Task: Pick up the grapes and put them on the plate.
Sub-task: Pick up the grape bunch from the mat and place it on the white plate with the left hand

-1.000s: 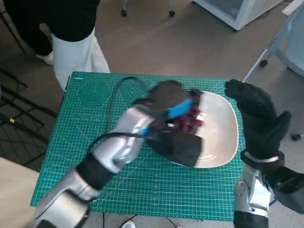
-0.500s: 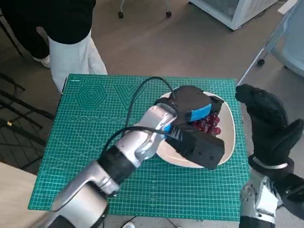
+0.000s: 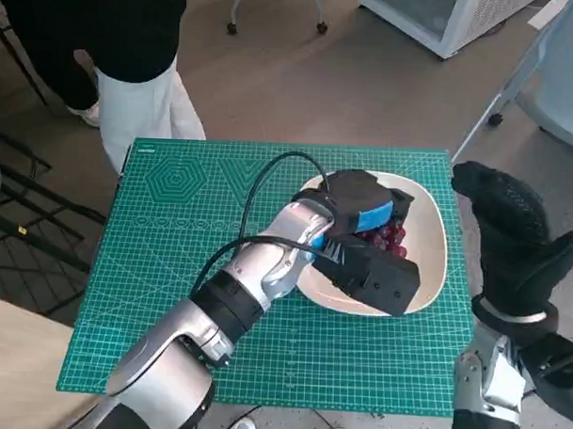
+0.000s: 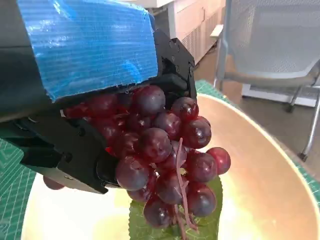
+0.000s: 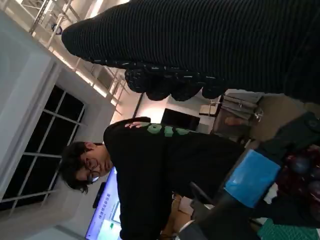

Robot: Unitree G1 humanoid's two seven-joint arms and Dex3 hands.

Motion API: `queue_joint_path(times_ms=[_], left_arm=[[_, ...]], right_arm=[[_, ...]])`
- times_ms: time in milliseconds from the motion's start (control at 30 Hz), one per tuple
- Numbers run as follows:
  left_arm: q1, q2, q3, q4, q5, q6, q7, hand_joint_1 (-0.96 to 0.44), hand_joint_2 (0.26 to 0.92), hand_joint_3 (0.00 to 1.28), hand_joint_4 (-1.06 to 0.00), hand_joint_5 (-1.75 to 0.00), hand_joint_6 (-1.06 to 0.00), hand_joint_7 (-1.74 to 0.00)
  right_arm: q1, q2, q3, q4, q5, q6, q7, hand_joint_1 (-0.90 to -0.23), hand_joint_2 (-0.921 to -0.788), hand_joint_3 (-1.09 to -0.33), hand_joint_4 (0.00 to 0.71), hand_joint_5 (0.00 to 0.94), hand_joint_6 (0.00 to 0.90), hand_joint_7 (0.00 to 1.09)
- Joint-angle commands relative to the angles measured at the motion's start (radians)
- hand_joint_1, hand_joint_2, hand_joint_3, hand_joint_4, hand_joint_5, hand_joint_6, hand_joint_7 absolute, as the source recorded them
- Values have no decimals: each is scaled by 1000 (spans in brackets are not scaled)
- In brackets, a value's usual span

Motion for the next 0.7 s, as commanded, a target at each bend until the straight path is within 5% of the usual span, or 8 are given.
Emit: queue_joint_path(times_ms=[33, 300, 400, 467, 600, 700], left_arm=[[-40, -11, -5, 20, -9, 4, 4, 2, 921, 301, -380, -1601, -432, -1254], [-40, -16, 17, 35, -48, -4, -35, 20, 920, 334, -361, -1593, -372, -1302], [-44, -24, 31, 62, -81, -14, -58, 185, 891, 414, -345, -1601, -335, -810], [-47, -28, 33, 82, -96, -21, -65, 168, 846, 420, -293, -1308, -317, -424], [-52, -29, 26, 106, -101, -31, -65, -184, 852, 174, -111, -342, -230, -102], [-54, -34, 24, 125, -101, -34, -52, -400, 883, 77, -37, -112, -164, -35]], right_arm=[[23, 7, 1, 14, -8, 1, -9, -551, -921, -548, 269, 4, 148, 287], [23, 10, 8, 13, -15, 0, -17, -551, -921, -547, 271, 4, 156, 276], [23, 9, 9, 14, -16, -1, -19, -551, -921, -548, 270, 3, 157, 272], [24, 10, 9, 15, -15, -1, -19, -550, -921, -549, 269, 2, 158, 269], [26, 11, 10, 12, -13, 1, -17, -549, -921, -551, 268, 2, 159, 265], [27, 12, 11, 11, -11, 3, -17, -548, -921, -553, 267, 1, 160, 262]])
